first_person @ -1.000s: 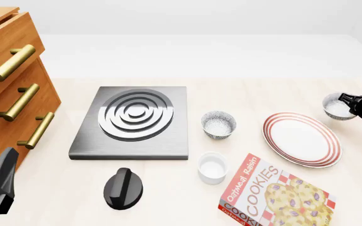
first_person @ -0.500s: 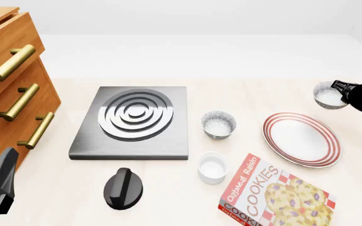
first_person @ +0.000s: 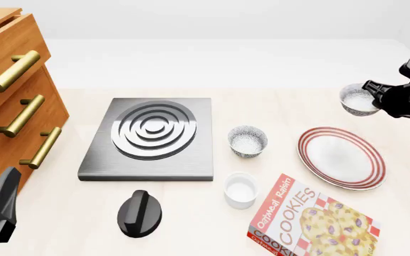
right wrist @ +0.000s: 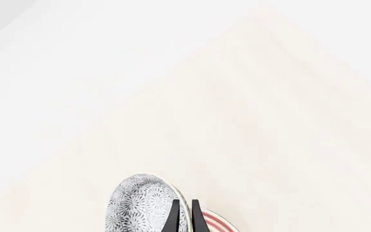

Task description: Pick the akita bowl next to the plate and place it on the plate.

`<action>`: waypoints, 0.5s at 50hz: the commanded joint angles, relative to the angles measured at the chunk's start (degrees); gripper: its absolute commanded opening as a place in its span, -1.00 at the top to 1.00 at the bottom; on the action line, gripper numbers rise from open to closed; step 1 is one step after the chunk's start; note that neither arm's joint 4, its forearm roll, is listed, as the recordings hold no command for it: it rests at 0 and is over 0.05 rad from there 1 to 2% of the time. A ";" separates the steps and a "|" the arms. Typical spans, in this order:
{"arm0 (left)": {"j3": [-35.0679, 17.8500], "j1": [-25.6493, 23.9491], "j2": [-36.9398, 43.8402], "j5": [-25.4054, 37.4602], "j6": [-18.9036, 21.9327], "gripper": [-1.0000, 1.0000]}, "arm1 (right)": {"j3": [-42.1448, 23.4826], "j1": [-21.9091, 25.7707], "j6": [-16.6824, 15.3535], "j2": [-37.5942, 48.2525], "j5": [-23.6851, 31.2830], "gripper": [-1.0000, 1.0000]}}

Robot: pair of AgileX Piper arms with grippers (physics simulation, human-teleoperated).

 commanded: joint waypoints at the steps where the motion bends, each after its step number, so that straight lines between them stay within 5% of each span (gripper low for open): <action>1: 0.00 0.00 0.00 0.00 0.00 -1.00 | 1.27 2.21 1.96 -1.77 0.79 1.00; 25: 0.00 0.00 0.00 0.00 0.00 -1.00 | 4.53 4.69 5.74 -1.34 1.36 1.00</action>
